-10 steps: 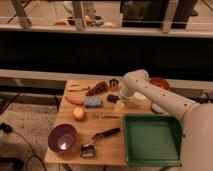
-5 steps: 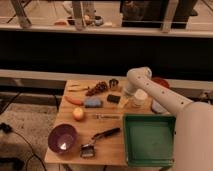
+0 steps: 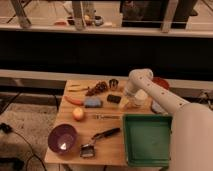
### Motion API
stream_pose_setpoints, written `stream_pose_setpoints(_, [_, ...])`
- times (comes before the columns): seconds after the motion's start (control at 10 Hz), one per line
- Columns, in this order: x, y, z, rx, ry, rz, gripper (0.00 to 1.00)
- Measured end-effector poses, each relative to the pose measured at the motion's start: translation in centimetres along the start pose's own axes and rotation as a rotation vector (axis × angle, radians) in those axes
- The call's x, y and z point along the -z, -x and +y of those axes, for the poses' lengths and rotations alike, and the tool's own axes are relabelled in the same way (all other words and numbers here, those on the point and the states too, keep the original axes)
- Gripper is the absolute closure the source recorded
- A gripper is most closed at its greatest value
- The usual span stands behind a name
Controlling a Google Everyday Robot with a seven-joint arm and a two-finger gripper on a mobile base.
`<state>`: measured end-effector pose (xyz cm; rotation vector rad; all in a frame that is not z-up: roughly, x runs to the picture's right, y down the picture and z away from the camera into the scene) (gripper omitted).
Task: Wipe table surface with eraser
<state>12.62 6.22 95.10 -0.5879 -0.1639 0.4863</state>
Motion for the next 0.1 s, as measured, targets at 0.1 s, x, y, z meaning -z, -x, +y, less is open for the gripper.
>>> stream_pose_setpoints(0.1, [-0.14, 0.29, 0.1, 0.002, 0.005, -0.008, 0.2])
